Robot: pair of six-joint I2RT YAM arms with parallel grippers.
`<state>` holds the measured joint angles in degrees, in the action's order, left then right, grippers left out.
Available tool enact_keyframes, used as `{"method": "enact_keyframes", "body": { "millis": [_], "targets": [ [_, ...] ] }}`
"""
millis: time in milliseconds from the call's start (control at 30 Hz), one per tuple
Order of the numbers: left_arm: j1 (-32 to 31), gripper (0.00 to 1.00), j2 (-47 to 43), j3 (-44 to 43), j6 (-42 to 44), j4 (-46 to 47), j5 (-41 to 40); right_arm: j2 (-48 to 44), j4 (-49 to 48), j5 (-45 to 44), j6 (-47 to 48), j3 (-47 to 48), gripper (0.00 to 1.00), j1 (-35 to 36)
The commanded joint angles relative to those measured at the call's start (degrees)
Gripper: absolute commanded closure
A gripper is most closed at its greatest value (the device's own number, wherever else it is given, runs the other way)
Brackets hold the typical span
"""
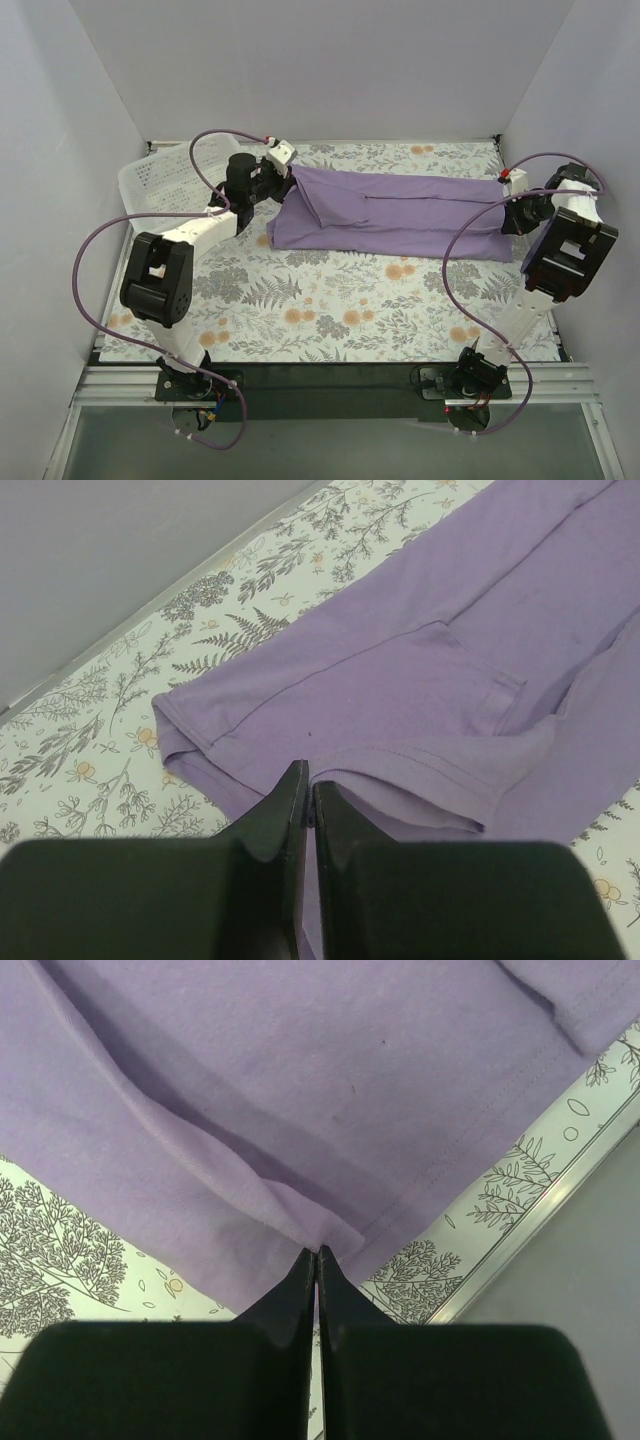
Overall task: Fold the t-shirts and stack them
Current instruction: Fold the tshirt
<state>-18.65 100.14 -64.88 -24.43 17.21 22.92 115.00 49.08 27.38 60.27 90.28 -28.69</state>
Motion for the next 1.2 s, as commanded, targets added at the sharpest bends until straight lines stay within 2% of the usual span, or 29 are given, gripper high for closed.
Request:
{"method": "enact_keyframes", "body": {
  "millis": [0, 267, 1167],
  "targets": [
    [0.4, 1.0, 0.3, -2.4, 0.3, 1.9, -0.8, 0.7, -1.3, 0.8, -2.2, 2.8, 0.99, 0.1],
    [0.4, 1.0, 2.5, -4.5, 0.0, 2.2, -3.1, 2.2, -2.9, -0.4, -4.2, 3.2, 0.99, 0.1],
    [0.4, 1.0, 10.5, -11.7, -3.5, 5.4, -3.2, 3.7, -6.4, -4.5, -6.0, 1.9, 0.99, 0.1]
  ]
}}
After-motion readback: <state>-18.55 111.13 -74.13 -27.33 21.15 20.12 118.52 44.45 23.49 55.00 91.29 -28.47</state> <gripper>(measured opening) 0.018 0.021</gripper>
